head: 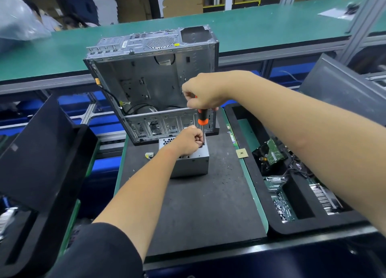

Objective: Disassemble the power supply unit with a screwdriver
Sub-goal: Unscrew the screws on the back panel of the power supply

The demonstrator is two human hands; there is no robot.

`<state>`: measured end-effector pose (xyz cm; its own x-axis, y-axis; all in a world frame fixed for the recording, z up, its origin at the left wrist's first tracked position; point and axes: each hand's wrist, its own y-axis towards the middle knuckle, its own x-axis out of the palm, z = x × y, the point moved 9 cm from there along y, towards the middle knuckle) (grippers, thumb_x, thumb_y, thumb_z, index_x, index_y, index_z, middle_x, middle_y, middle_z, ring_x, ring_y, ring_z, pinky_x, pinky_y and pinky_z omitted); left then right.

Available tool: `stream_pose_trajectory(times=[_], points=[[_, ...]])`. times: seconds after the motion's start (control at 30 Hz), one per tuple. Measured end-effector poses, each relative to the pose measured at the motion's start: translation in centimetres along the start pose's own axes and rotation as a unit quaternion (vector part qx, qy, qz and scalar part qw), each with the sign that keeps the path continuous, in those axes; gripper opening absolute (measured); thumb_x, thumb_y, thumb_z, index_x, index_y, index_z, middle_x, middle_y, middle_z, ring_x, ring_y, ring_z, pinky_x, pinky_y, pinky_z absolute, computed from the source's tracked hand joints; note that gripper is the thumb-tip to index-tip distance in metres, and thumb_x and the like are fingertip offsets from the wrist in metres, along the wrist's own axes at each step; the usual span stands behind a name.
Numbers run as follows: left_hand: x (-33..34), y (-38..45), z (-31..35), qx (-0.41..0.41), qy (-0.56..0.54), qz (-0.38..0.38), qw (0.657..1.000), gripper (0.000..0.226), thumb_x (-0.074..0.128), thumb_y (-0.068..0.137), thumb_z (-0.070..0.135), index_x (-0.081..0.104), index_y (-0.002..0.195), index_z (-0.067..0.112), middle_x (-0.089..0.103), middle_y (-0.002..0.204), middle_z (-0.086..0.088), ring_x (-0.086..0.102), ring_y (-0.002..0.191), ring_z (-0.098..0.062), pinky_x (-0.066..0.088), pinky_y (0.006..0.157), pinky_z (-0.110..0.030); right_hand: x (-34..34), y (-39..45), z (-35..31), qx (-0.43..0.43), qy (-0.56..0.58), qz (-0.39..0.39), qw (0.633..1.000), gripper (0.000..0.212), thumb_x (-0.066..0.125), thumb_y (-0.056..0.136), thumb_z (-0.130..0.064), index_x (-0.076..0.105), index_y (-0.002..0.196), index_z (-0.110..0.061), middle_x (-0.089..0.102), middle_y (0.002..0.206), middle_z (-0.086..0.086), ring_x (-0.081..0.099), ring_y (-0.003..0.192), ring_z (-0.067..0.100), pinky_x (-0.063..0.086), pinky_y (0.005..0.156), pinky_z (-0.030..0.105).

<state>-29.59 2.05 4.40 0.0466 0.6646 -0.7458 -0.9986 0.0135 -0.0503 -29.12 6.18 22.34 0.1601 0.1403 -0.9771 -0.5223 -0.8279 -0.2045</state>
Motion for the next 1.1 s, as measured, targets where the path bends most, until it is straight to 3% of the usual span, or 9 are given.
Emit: stream_pose_trajectory(times=[0.3, 0.4, 0.5, 0.6, 0.7, 0.8, 0.9, 1.0, 1.1], points=[[0.0, 0.0, -0.1, -0.001, 0.004, 0.001, 1.000, 0.032, 0.054, 0.084, -0.009, 0.050, 0.065, 0.016, 0.040, 0.078, 0.006, 0.041, 0.063, -0.003, 0.036, 0.058, -0.003, 0.3, -0.7, 0.3, -0.013, 0.080, -0.019, 0.997, 0.012, 0.064, 0.080, -0.015, 0.055, 0.089, -0.017, 0.061, 0.082, 0.000, 0.062, 0.072, 0.022, 0.044, 0.059, 0.029], [-0.2, -0.2, 0.1, -0.001, 0.001, 0.005, 1.000, 0.041, 0.055, 0.084, -0.009, 0.046, 0.060, 0.023, 0.039, 0.079, 0.006, 0.042, 0.064, -0.003, 0.036, 0.059, -0.001, 0.1, -0.8, 1.2, 0.051, -0.014, 0.000, 0.999, 0.027, 0.043, 0.096, -0.036, 0.049, 0.086, -0.012, 0.058, 0.074, 0.007, 0.066, 0.051, 0.025, 0.047, 0.057, 0.032], [-0.2, -0.2, 0.2, -0.003, 0.002, 0.003, 1.000, 0.043, 0.055, 0.084, -0.009, 0.044, 0.059, 0.024, 0.039, 0.080, 0.006, 0.044, 0.066, -0.004, 0.036, 0.060, -0.001, -0.3, -0.7, 1.3, 0.058, -0.096, 0.017, 0.994, 0.033, 0.032, 0.103, -0.024, 0.047, 0.078, -0.009, 0.057, 0.066, 0.012, 0.055, 0.050, 0.021, 0.034, 0.049, 0.029], [-0.3, -0.3, 0.2, -0.003, 0.005, 0.005, 1.000, 0.042, 0.055, 0.084, -0.008, 0.044, 0.059, 0.024, 0.040, 0.079, 0.006, 0.043, 0.066, -0.005, 0.036, 0.059, 0.000, 0.0, -0.6, 1.1, 0.022, -0.014, 0.005, 1.000, 0.018, 0.045, 0.094, -0.023, 0.055, 0.098, -0.008, 0.070, 0.083, 0.012, 0.062, 0.063, 0.022, 0.044, 0.059, 0.032], [-0.2, -0.2, 0.2, -0.003, 0.006, -0.001, 1.000, 0.041, 0.055, 0.084, -0.009, 0.045, 0.060, 0.023, 0.040, 0.081, 0.006, 0.044, 0.065, -0.007, 0.037, 0.059, -0.002, -0.2, -1.1, 1.2, 0.000, 0.036, 0.002, 0.999, 0.019, 0.062, 0.084, -0.015, 0.055, 0.102, -0.014, 0.060, 0.091, 0.000, 0.056, 0.077, 0.019, 0.047, 0.067, 0.034], [0.0, -0.2, 0.2, -0.002, 0.004, -0.006, 1.000, 0.038, 0.055, 0.085, -0.009, 0.049, 0.063, 0.021, 0.043, 0.086, 0.002, 0.049, 0.071, -0.013, 0.046, 0.066, -0.014, -0.3, -1.5, 1.2, 0.006, 0.081, -0.003, 0.997, 0.020, 0.067, 0.077, -0.008, 0.060, 0.096, -0.012, 0.059, 0.080, -0.004, 0.053, 0.069, 0.014, 0.043, 0.059, 0.029], [-0.2, -0.2, 0.2, -0.001, 0.001, -0.003, 1.000, 0.036, 0.054, 0.085, -0.008, 0.051, 0.065, 0.021, 0.044, 0.090, 0.000, 0.051, 0.074, -0.016, 0.049, 0.076, -0.029, 0.2, -1.3, 1.7, 0.045, 0.066, -0.031, 0.996, 0.022, 0.062, 0.088, -0.033, 0.057, 0.093, -0.012, 0.068, 0.083, 0.004, 0.068, 0.057, 0.020, 0.051, 0.061, 0.031], [-0.1, -0.2, 0.3, 0.000, -0.003, -0.002, 1.000, 0.036, 0.053, 0.085, -0.010, 0.052, 0.065, 0.020, 0.041, 0.086, 0.005, 0.045, 0.066, -0.009, 0.046, 0.070, -0.021, 0.5, -1.2, 2.1, 0.107, -0.050, -0.059, 0.991, 0.037, 0.036, 0.100, -0.035, 0.059, 0.091, -0.008, 0.069, 0.071, 0.012, 0.062, 0.040, 0.018, 0.042, 0.050, 0.025], [0.0, -0.2, 0.1, 0.000, 0.004, -0.001, 1.000, 0.039, 0.053, 0.085, -0.010, 0.049, 0.063, 0.021, 0.040, 0.083, 0.005, 0.043, 0.065, -0.006, 0.039, 0.061, -0.006, 0.4, -0.4, 1.4, 0.064, -0.057, -0.042, 0.995, 0.024, 0.042, 0.094, -0.020, 0.061, 0.098, -0.007, 0.069, 0.064, 0.010, 0.065, 0.060, 0.024, 0.045, 0.056, 0.029]])
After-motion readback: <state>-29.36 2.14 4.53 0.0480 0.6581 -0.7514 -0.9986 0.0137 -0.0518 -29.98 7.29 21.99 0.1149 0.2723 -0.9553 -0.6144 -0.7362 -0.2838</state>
